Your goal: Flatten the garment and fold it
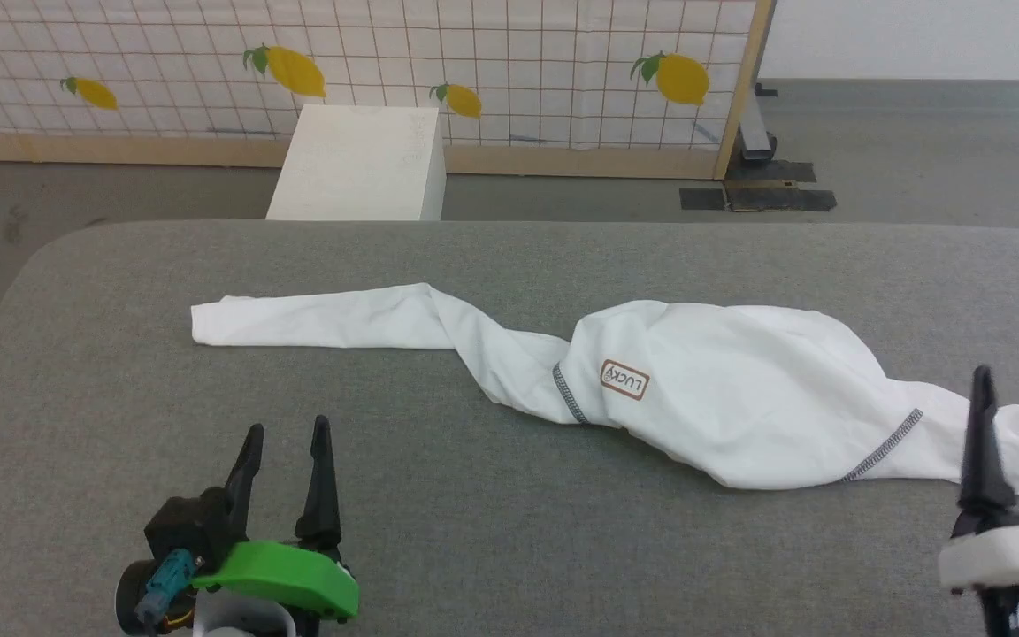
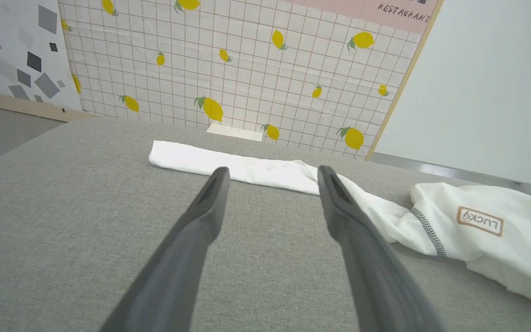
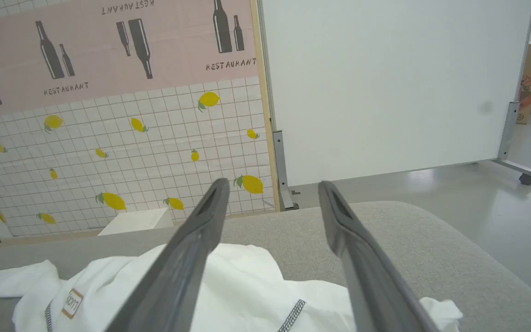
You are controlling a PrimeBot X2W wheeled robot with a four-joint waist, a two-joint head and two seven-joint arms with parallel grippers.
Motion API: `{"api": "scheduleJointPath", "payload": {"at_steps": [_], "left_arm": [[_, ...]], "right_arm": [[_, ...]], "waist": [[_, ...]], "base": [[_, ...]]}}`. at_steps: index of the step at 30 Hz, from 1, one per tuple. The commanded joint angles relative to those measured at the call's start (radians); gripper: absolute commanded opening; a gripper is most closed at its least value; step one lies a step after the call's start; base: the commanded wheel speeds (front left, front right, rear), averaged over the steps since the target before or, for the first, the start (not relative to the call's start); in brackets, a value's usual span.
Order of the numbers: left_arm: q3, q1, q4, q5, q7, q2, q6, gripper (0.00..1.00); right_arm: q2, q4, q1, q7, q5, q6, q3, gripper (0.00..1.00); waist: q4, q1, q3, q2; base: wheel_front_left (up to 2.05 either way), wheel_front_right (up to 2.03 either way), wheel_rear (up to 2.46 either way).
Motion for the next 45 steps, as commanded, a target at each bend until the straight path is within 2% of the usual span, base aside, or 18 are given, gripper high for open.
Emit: {"api": "scheduleJointPath", "payload": {"at_steps": [1, 7, 11, 17, 21, 24, 28, 32, 33, 34, 35, 39, 45], "left_arm": [[-0.003, 0.001, 0.006, 0.013, -0.005, -0.004, 0.0, 1.0], [-0.014, -0.061, 0.057, -0.034, 0.043, -0.018, -0.003, 1.0], [-0.028, -0.171, 0.105, -0.061, 0.113, -0.022, -0.013, 1.0], [-0.066, -0.439, 0.26, -0.082, 0.347, -0.016, -0.023, 1.0], [-0.098, -0.588, 0.413, -0.08, 0.573, -0.007, -0.003, 1.0], [-0.145, -0.655, 0.497, -0.057, 0.703, 0.009, -0.016, 1.0], [-0.176, -0.682, 0.575, -0.032, 0.784, 0.031, -0.01, 1.0], [-0.187, -0.671, 0.629, -0.039, 0.818, 0.035, -0.023, 1.0], [-0.186, -0.668, 0.636, -0.043, 0.814, 0.037, -0.026, 0.69], [-0.177, -0.666, 0.637, -0.055, 0.801, 0.034, -0.029, 0.11], [-0.17, -0.663, 0.639, -0.066, 0.787, 0.031, -0.036, 0.0], [-0.125, -0.661, 0.614, -0.12, 0.697, 0.019, -0.052, 0.0], [-0.001, -0.621, 0.485, -0.257, 0.527, 0.001, -0.077, 0.0]], "right_arm": [[0.001, 0.013, 0.032, -0.015, 0.009, -0.002, 0.025, 1.0], [0.001, 0.089, 0.089, -0.057, 0.047, -0.002, 0.089, 1.0], [0.001, 0.11, 0.07, -0.075, 0.057, -0.002, 0.096, 1.0], [0.002, 0.105, 0.012, -0.083, 0.041, -0.002, 0.098, 1.0], [0.002, 0.101, -0.022, -0.085, 0.034, -0.002, 0.106, 1.0], [0.002, 0.109, -0.038, -0.087, 0.04, -0.002, 0.11, 1.0], [0.002, 0.121, -0.053, -0.093, 0.055, -0.002, 0.125, 1.0], [0.002, 0.132, -0.055, -0.098, 0.065, -0.002, 0.124, 1.0], [0.002, 0.134, -0.054, -0.098, 0.066, -0.002, 0.122, 1.0], [0.002, 0.135, -0.053, -0.099, 0.067, -0.002, 0.12, 1.0], [0.002, 0.136, -0.05, -0.1, 0.067, -0.002, 0.116, 1.0], [0.002, 0.137, -0.042, -0.101, 0.057, -0.002, 0.108, 1.0], [0.002, 0.145, -0.028, -0.101, 0.04, -0.002, 0.108, 1.0]], "waist": [[-0.016, 0.0, -0.005, 0.0], [-0.054, 0.0, 0.002, 0.0], [-0.086, 0.0, 0.023, 0.0], [-0.129, 0.0, 0.094, 0.0], [-0.161, 0.0, 0.144, 0.0], [-0.186, 0.0, 0.175, 0.0], [-0.218, 0.0, 0.203, 0.0], [-0.228, 0.0, 0.213, 0.0], [-0.227, 0.0, 0.214, 0.0], [-0.224, 0.0, 0.212, 0.0], [-0.217, 0.0, 0.208, 0.0], [-0.178, 0.0, 0.183, 0.0], [-0.076, 0.0, 0.116, 0.0]], "base": [[0.0, 0.0, 0.0], [0.0, 0.0, 0.0], [0.0, 0.0, 0.0], [0.0, 0.0, 0.0], [0.0, 0.0, 0.0], [0.0, 0.0, 0.0], [0.0, 0.0, 0.0], [0.0, 0.0, 0.0], [0.0, 0.0, 0.0], [0.0, 0.0, 0.0], [0.0, 0.0, 0.0], [0.0, 0.0, 0.0], [0.0, 0.0, 0.0]]}}
